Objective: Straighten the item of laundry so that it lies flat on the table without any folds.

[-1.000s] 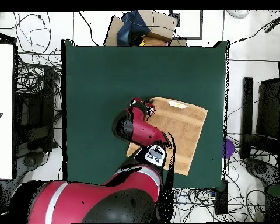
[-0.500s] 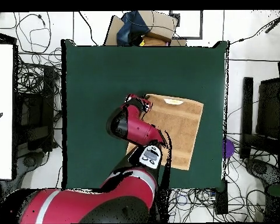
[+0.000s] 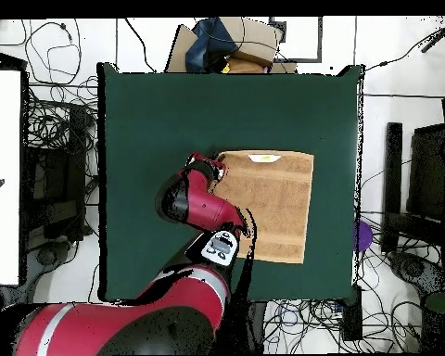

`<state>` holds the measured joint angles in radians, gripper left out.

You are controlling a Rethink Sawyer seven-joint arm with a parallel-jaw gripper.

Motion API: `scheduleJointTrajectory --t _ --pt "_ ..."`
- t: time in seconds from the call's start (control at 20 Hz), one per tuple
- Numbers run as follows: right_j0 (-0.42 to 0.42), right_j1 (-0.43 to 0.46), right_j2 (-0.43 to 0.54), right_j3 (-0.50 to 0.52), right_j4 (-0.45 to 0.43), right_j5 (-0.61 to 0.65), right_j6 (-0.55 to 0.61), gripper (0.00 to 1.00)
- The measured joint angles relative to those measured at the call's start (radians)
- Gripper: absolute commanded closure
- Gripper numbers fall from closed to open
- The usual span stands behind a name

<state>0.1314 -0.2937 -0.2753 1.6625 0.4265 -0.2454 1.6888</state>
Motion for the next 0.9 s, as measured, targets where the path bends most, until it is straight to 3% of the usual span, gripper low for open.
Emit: scheduleJointTrajectory --t 0.9 --pt "0.018 0.005 -0.025 -0.008 0.007 0.025 0.000 0.00"
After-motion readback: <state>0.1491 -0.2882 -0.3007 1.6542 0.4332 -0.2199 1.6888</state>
